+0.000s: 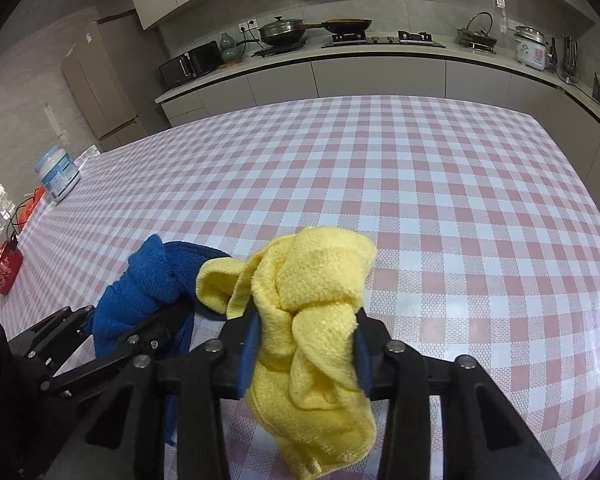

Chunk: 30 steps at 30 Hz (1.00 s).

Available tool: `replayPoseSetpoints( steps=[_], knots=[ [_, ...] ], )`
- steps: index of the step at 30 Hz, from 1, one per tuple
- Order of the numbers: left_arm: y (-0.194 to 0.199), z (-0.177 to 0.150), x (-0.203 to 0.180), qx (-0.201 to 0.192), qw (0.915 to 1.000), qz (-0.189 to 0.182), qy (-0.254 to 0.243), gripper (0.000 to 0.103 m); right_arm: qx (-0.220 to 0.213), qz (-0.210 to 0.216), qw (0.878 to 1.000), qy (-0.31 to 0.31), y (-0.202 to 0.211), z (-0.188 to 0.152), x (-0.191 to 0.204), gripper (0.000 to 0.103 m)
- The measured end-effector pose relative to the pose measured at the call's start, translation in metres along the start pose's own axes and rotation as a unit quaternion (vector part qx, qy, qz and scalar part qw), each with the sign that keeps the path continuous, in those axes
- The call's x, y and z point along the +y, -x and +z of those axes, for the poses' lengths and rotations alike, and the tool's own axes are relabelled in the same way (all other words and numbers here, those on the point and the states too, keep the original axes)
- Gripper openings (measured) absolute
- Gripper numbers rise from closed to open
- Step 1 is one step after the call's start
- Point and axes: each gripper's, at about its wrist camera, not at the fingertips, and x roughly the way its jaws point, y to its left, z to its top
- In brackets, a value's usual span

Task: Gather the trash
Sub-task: 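Grasp the yellow cloth with the right gripper while the left grasps the blue towel, then lift the yellow cloth and blue towel and carry both over the black bucket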

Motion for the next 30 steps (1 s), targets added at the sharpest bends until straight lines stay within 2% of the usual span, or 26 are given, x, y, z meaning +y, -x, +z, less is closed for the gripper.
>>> replayPoseSetpoints(
  steps=[3,16,20,30],
  knots=[
    [0.006,-0.003,0.000,-0.006,1.0000,-0.002,0.000,0.039,-0.006,0.005,1.000,-0.006,0.010,-0.004,-0.004,0.036],
    [0.059,-0.008,-0.027,-0.048,0.9983,-0.024,-0.022,0.038,-0.048,-0.013,0.998,-0.028,0.099,-0.037,-0.037,0.035],
    [0.077,-0.016,-0.048,-0.049,0.9976,-0.037,-0.032,0.038,-0.057,-0.018,0.998,-0.037,0.130,-0.053,-0.055,0.035],
    [0.107,-0.037,-0.129,-0.046,0.9942,-0.075,-0.061,0.038,-0.078,-0.046,0.993,-0.071,0.214,-0.092,-0.124,0.035]
  ],
)
